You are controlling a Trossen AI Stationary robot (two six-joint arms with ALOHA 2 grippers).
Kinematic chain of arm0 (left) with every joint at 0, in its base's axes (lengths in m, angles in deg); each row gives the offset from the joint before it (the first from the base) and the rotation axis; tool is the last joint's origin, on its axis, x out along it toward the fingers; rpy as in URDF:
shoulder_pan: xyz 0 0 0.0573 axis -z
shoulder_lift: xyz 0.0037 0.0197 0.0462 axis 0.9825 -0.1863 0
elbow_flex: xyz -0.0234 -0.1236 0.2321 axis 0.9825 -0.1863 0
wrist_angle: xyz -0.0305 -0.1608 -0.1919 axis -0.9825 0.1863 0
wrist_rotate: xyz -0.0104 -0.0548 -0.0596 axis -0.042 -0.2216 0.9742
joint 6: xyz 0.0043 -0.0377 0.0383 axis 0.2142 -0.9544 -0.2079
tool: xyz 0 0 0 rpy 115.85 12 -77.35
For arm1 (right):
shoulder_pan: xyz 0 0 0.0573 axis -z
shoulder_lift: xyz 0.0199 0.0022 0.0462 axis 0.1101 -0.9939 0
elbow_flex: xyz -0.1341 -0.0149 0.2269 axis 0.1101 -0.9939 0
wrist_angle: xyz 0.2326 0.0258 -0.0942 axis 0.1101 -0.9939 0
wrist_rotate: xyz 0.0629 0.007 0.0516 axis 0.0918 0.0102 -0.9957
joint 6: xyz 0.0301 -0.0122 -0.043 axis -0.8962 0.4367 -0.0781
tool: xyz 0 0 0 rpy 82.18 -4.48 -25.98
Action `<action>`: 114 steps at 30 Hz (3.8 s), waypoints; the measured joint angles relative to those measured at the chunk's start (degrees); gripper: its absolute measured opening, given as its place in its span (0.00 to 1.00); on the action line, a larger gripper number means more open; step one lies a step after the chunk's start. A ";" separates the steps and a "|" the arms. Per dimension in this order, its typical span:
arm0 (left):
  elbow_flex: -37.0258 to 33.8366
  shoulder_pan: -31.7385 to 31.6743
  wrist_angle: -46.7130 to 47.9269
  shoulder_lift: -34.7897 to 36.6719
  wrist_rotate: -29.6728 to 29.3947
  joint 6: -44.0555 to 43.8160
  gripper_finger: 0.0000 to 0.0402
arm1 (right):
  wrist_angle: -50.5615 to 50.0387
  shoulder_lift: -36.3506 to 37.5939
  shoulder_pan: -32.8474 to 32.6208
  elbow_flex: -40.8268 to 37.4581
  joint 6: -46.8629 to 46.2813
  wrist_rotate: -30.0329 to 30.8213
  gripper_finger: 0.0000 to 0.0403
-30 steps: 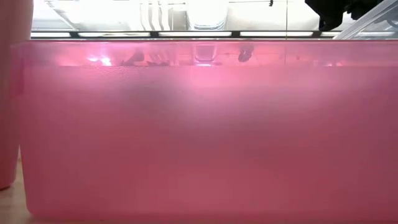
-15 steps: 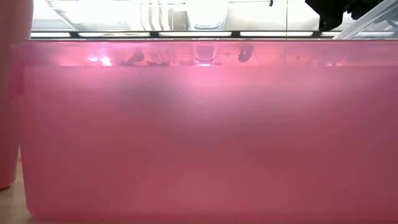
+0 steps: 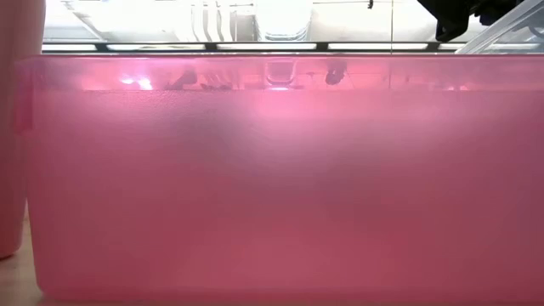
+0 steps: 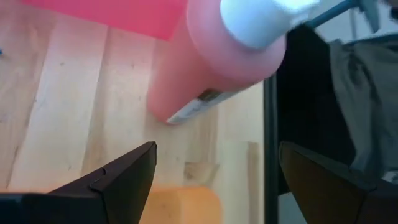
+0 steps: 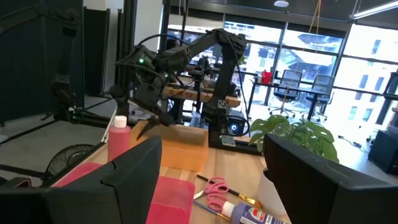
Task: Pick & Place Paint Supplies
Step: Put the pink paint bottle into the transparent bin
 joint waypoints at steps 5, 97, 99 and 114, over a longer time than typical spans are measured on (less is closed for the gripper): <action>-0.16 -0.10 -1.75 0.18 5.48 -0.94 0.86 | 0.00 0.00 0.00 0.00 0.02 0.00 0.69; -7.05 -1.26 -26.81 -9.90 -16.01 25.52 0.71 | 0.37 0.00 -0.11 0.22 0.28 -1.22 0.69; -7.05 -1.26 -26.81 -9.90 -16.02 25.53 0.67 | 0.37 0.00 -0.11 0.23 0.28 -1.22 0.69; -7.01 -2.49 -27.86 -9.44 -16.92 30.41 0.53 | 1.12 -0.69 -0.11 0.24 0.04 -3.65 0.69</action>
